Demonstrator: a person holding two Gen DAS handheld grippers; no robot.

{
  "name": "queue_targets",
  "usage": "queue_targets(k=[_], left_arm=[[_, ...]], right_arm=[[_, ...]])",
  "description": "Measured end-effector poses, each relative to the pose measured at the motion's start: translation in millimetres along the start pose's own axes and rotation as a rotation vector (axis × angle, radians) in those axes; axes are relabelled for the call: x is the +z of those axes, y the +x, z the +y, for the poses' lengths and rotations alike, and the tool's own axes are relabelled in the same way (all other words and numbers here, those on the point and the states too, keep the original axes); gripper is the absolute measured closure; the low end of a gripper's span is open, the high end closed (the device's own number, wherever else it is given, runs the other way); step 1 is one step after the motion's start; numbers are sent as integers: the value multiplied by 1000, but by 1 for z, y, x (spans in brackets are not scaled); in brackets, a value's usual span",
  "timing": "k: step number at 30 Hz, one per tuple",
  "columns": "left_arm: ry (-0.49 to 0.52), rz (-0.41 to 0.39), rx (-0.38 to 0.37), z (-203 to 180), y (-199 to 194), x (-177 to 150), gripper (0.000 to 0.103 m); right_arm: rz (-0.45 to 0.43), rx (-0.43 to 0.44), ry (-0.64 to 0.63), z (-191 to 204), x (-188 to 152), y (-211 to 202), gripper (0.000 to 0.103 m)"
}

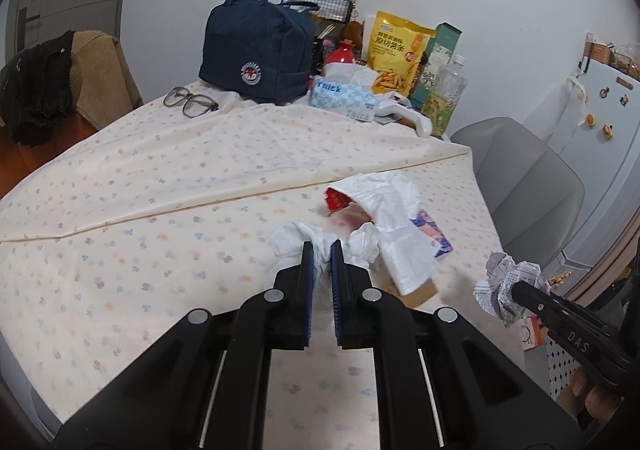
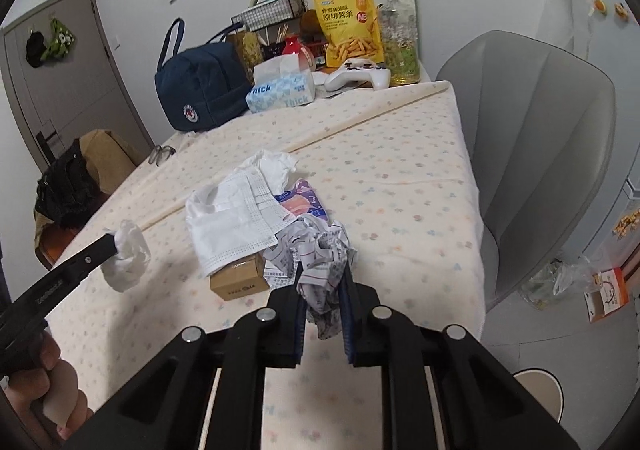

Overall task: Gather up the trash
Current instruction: 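Grasp the white tissue with the left tool while the right tool grasps crumpled paper, then carry tissue and paper over the bin and open both tools to drop them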

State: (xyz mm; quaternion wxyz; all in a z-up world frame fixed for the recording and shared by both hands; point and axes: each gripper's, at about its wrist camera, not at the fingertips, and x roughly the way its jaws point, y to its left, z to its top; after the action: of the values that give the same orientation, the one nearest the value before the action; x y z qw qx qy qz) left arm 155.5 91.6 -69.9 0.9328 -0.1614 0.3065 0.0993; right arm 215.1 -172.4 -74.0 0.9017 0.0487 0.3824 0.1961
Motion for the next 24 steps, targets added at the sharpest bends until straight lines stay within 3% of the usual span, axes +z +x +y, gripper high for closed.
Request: queue_targets(k=[10, 24], left_arm=[[119, 1, -65, -64, -19, -13, 94], [310, 35, -175, -176, -27, -42, 94]], right_arm=[[-69, -6, 82, -35, -20, -55, 88], [-120, -110, 198, -105, -46, -107, 88]])
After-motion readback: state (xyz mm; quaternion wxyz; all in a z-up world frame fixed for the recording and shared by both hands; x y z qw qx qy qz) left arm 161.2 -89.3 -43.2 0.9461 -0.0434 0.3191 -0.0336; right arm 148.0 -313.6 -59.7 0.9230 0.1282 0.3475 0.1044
